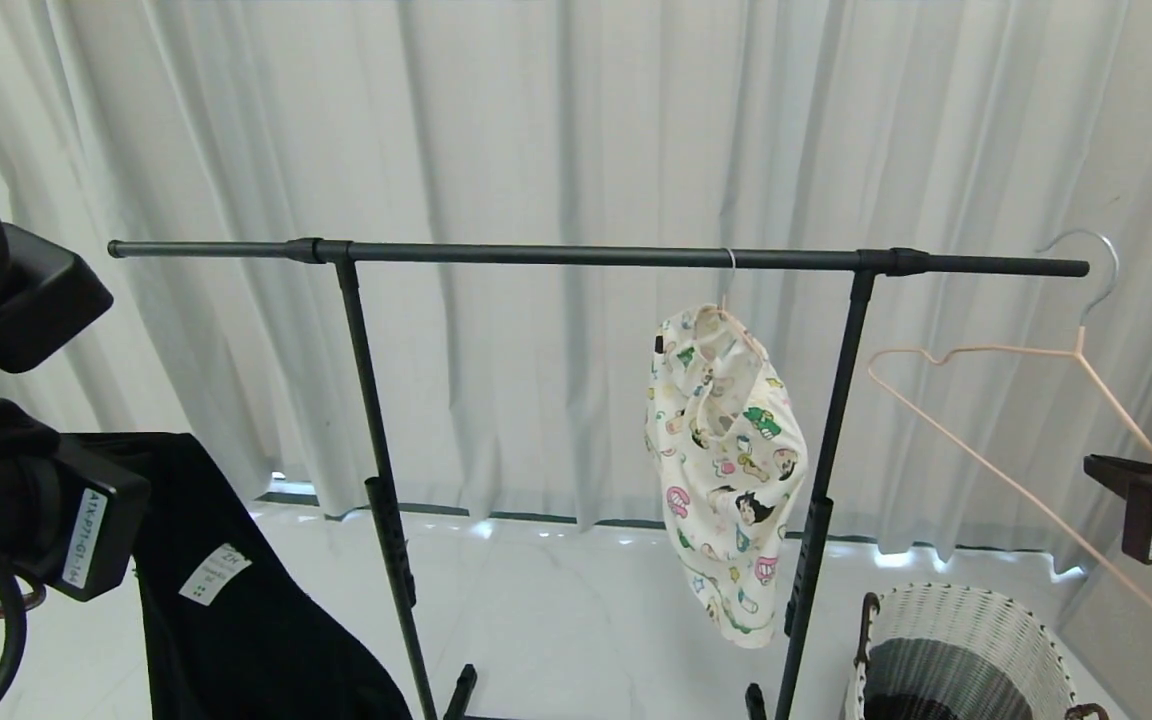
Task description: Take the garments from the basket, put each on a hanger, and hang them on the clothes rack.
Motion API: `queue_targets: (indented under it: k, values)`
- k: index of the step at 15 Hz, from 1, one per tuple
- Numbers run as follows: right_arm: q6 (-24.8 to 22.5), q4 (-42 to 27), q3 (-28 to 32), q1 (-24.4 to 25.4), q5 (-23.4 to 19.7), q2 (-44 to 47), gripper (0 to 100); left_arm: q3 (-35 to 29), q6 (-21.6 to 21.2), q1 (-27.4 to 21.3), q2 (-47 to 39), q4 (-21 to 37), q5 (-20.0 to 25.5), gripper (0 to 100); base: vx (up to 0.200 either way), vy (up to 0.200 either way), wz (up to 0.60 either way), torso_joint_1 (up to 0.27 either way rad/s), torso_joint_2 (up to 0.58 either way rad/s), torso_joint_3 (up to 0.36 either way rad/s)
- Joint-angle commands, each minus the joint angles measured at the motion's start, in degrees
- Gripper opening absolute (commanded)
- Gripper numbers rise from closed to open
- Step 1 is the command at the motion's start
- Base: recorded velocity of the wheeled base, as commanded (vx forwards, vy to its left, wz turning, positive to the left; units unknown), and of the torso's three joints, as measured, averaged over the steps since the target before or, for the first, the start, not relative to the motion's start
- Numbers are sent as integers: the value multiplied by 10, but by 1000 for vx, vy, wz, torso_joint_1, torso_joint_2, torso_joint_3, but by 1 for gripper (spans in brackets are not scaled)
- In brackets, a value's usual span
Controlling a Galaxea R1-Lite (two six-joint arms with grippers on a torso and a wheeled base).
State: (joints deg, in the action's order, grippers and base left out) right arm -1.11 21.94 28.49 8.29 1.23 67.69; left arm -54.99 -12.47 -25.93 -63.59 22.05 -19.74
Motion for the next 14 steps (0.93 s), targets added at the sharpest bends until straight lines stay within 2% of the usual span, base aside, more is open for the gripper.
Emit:
queue_targets:
  k: [1, 2, 5, 9, 10, 12, 14]
  values:
    - [0, 0, -2, 14, -18, -22, 0, 5, 1, 0, -3, 0, 0, 0, -200, 0, 0, 2, 2, 7]
    - [0, 0, -4, 31, -40, -30, 0, 13, 0, -1, -1, 0, 0, 0, -200, 0, 0, 7, -2, 7]
    - [5, 0, -4, 113, -93, -30, 0, 27, 0, -2, -4, 0, 0, 0, 0, 0, 0, 0, 0, 0]
    - [51, 0, -3, 211, -126, -17, 0, 19, 5, -1, -43, -11, 0, 0, 0, 0, 0, 0, 0, 0]
    - [88, 1, -4, 269, -129, -7, 0, 6, 36, -1, -87, -52, -3, 0, 0, 0, 0, 0, 0, 0]
    - [117, 2, -3, 331, -130, 2, 0, -39, 97, -3, -149, -67, -30, 0, 0, 0, 0, 0, 0, 0]
    - [120, 4, -3, 364, -130, 17, 0, -90, 104, -6, -200, -68, -70, 0, 0, 0, 0, 0, 0, 0]
